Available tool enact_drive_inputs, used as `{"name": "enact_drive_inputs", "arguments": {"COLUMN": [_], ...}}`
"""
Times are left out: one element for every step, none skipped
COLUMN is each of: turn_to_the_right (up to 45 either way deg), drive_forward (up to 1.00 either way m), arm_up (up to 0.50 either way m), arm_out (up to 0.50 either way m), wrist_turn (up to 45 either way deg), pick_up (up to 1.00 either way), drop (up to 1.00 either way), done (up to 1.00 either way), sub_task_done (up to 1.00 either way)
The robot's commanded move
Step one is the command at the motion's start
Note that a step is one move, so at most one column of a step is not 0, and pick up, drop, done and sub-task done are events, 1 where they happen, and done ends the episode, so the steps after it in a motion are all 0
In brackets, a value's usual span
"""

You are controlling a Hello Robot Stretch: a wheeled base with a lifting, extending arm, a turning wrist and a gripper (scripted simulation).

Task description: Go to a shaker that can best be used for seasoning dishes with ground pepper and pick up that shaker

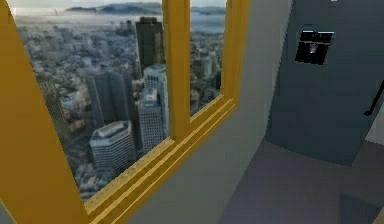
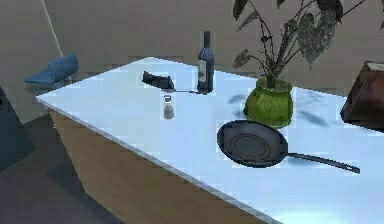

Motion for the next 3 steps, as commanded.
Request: {"name": "enact_drive_inputs", "arguments": {"turn_to_the_right": [0.0,0.0,0.0], "drive_forward": [0.0,0.0,0.0], "arm_up": [0.38,0.0,0.0], "arm_out": [0.0,0.46,0.0], "wrist_turn": [0.0,0.0,45.0], "pick_up": [0.0,0.0,0.0], "drop": [0.0,0.0,0.0], "done": [0.0,0.0,0.0], "sub_task_done": [0.0,0.0,0.0]}}
